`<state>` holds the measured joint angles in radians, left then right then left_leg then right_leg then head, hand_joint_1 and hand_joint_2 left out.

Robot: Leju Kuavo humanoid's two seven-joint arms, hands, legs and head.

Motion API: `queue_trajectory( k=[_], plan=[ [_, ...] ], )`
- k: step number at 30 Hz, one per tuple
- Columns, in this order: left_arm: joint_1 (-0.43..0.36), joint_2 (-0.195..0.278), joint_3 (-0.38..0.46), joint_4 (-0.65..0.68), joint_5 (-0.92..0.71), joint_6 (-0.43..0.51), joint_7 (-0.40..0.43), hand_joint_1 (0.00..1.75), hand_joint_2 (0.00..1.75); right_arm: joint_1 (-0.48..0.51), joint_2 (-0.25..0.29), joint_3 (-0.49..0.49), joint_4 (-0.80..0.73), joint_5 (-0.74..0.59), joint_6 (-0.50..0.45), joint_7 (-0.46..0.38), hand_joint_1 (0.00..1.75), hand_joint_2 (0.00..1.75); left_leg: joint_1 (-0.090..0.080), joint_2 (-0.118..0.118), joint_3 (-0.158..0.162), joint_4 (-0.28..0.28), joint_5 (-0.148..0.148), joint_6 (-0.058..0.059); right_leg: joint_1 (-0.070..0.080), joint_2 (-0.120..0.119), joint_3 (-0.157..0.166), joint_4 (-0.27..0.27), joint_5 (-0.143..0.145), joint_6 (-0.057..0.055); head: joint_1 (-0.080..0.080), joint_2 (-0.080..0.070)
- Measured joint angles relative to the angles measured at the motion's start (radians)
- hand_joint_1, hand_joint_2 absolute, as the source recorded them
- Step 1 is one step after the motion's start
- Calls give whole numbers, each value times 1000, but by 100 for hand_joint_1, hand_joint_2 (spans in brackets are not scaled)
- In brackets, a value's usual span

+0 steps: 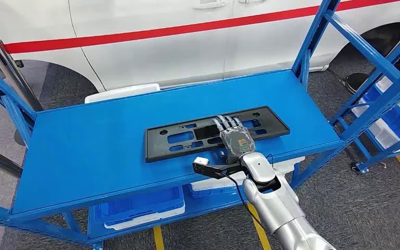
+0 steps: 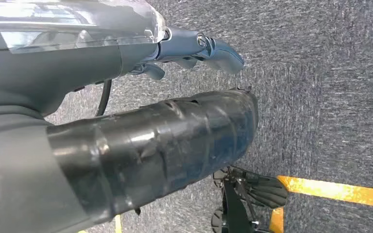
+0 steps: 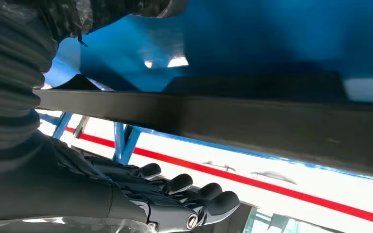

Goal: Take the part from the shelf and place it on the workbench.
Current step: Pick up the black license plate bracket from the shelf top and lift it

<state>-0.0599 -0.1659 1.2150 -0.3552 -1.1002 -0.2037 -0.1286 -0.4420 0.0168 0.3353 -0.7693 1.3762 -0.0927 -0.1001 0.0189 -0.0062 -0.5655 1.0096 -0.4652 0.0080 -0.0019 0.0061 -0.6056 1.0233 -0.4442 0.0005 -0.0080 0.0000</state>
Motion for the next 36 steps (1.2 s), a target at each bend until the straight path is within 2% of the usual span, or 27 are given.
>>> queue_trajectory(
  k=[2, 3, 6, 7, 18, 22, 31, 36],
  plan=[
    [0, 0, 0, 0, 0, 0, 0, 0, 0, -3, 3, 0, 5, 0, -2, 0, 0, 175, 0, 0, 0, 0, 0, 0, 0, 0, 0, 0, 0, 0, 0, 0],
    [0, 1, 0, 0, 0, 0, -2, 0, 0, -5, 6, 0, 11, 0, -7, 1, 38, 175, 0, 0, 0, 0, 0, 0, 0, 0, 1, 0, 0, 0, 0, 0],
    [0, 3, 0, 3, -1, 2, -9, 0, 0, -12, 19, 0, 35, -2, -33, 3, 169, 175, -1, 0, 0, 1, 0, 0, 0, 0, 1, 0, 0, 0, 0, 0],
    [0, 3, 1, 4, -1, 3, -11, 0, 0, -13, 24, 0, 41, -3, -41, 5, 175, 175, -2, 0, 0, 1, 0, -1, 0, 0, 1, 0, 0, 0, 0, 0],
    [1, 9, 11, 23, -1, 13, -2, 0, 0, -2, 47, 0, 62, -12, -59, 9, 175, 175, -3, 0, 0, 1, -1, 0, -2, 0, 1, -1, 0, 0, 0, 0],
    [1, 14, 21, 30, 4, -4, -3, 0, 175, 3, 50, 0, 59, -6, -60, 9, 175, 175, -3, 0, 0, 1, -1, 0, -2, 0, 1, -1, 0, 0, 0, 0],
    [10, 53, 25, 44, -3, -84, -87, 0, 175, 81, 49, -6, -77, 23, -25, 44, 175, 175, -3, 0, 0, 1, -2, -1, -1, 0, 1, -1, 0, 0, 0, 0],
    [12, 66, 25, 56, -27, -74, -46, 0, 175, 110, 30, -25, -155, 29, 0, 35, 175, 175, -3, 0, 0, 1, -2, -1, -1, 0, 1, -1, 0, 0, 0, 0]
  ],
)
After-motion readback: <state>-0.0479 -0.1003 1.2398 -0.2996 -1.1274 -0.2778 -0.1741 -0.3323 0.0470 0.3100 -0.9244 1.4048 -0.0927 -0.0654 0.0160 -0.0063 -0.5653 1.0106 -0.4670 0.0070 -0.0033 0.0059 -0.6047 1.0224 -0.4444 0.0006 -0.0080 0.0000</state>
